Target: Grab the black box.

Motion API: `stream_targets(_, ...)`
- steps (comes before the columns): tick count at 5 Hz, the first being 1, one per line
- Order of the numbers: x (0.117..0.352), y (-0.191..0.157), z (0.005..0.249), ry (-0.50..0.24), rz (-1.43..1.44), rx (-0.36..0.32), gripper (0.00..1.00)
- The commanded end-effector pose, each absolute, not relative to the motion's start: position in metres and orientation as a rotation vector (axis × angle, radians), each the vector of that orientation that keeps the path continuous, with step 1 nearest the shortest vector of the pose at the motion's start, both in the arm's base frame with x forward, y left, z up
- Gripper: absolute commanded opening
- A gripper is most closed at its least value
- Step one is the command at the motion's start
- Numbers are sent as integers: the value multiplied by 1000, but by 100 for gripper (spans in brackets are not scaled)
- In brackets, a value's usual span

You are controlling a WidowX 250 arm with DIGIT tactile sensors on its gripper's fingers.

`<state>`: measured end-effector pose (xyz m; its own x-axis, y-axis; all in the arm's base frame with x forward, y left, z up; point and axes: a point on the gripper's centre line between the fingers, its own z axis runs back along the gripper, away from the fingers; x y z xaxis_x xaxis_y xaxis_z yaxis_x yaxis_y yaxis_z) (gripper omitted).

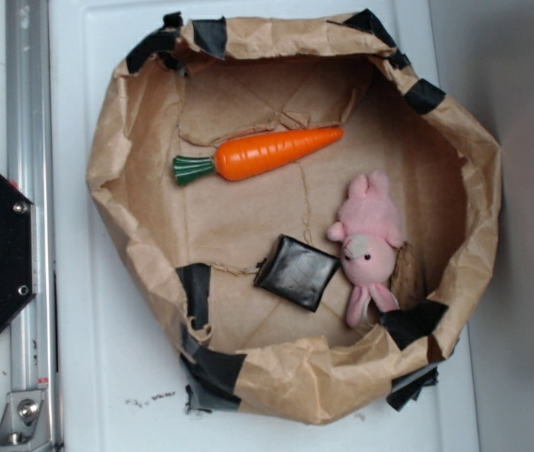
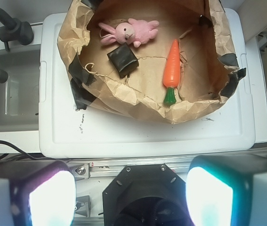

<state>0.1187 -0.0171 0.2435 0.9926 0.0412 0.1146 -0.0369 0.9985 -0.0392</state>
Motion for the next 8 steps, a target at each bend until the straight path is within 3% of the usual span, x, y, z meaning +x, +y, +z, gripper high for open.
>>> stream_targets(1, 119, -17, 243, -116, 39, -37, 100)
stream_targets(2, 169, -6, 240, -179, -49, 51, 100)
stream_targets(3, 219, -4, 237, -221, -124, 61, 100)
stream_targets(4, 264, -13, 194, -186, -212, 69, 100)
stream_targets(5, 262, 5, 140, -79, -220, 141, 100)
stream_targets(6, 245, -14, 90, -29, -244, 57, 100)
stream_targets(8, 245, -14, 90, -29, -244, 57, 100)
